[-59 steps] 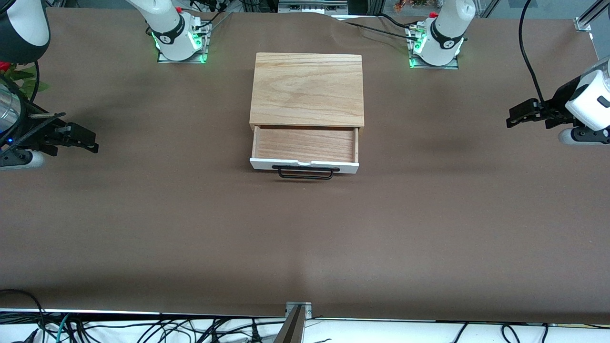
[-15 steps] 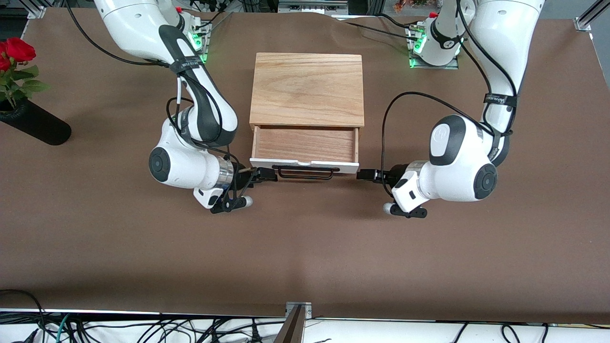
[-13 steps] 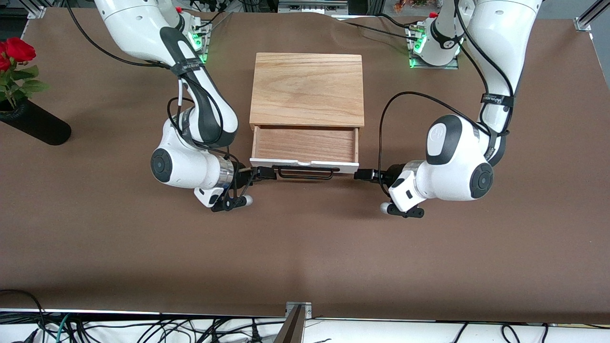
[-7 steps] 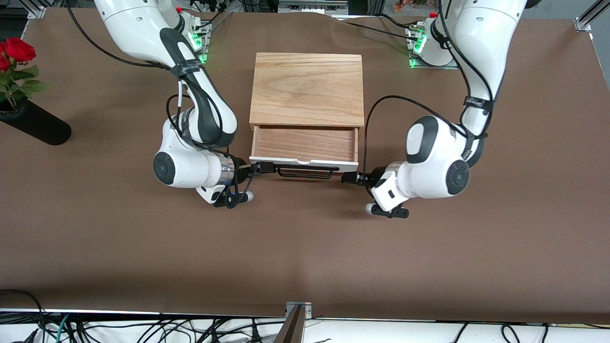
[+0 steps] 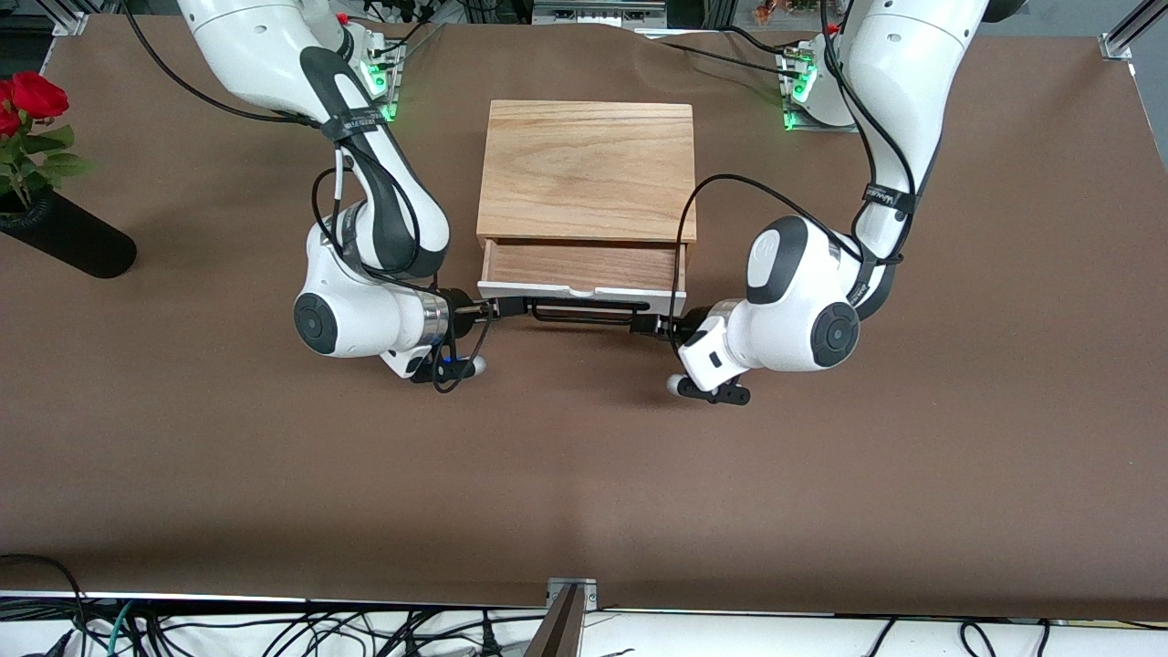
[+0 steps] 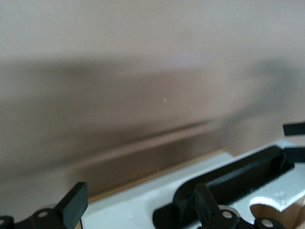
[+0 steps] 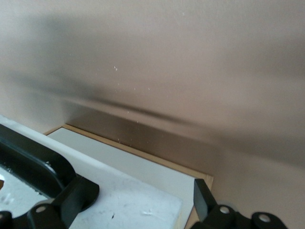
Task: Close drawer with both arms simultaneously
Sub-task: 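Push the white drawer front into the cabinet with both grippers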
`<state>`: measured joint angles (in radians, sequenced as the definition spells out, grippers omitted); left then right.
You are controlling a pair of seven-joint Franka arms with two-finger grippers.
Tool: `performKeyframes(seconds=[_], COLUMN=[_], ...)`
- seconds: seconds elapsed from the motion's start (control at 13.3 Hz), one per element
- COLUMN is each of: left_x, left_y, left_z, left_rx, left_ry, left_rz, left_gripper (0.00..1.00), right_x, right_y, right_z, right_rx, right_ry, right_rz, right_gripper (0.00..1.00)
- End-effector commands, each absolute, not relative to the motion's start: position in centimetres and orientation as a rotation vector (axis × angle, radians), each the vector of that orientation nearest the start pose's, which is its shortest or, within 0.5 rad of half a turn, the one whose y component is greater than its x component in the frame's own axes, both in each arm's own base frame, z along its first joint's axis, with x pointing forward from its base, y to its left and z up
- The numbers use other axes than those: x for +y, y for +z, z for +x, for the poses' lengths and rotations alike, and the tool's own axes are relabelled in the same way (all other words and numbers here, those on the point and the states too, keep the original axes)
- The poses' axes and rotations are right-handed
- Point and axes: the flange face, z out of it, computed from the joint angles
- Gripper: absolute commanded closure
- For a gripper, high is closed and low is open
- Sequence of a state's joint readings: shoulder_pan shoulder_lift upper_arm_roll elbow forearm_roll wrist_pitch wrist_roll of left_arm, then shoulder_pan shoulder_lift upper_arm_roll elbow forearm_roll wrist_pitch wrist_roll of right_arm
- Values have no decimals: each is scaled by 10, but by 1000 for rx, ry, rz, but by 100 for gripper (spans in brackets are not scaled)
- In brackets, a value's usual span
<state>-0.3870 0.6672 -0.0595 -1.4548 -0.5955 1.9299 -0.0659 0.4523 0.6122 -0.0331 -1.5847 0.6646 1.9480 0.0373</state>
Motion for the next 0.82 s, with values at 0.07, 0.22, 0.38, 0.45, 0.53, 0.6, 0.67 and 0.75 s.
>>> performKeyframes(seconds=[0.07,0.22,0.38,0.45,0.53,0.6,0.67,0.75], left_x=[-353,-354,-354,-352,-352,-353,-353,-356], left_y=[286,283,282,280,278,275,272,265], left_z=[592,582,575,572,569,566,564,558], left_rx=[-206,-233,-256,-263,-271,-280,-284,-288], left_ry=[-656,-747,-812,-840,-868,-894,-912,-937], left_rz=[2547,2533,2522,2521,2516,2513,2511,2511], left_gripper=[0,0,0,0,0,0,0,0], right_x=[302,297,296,299,300,298,298,298], right_y=[265,263,260,260,258,256,256,255], right_z=[546,535,525,518,514,512,511,510], right_rx=[-94,-85,-86,-93,-96,-92,-93,-92], right_ry=[663,688,714,726,738,745,748,752], right_rz=[-2590,-2590,-2588,-2586,-2586,-2585,-2585,-2585], right_gripper=[0,0,0,0,0,0,0,0])
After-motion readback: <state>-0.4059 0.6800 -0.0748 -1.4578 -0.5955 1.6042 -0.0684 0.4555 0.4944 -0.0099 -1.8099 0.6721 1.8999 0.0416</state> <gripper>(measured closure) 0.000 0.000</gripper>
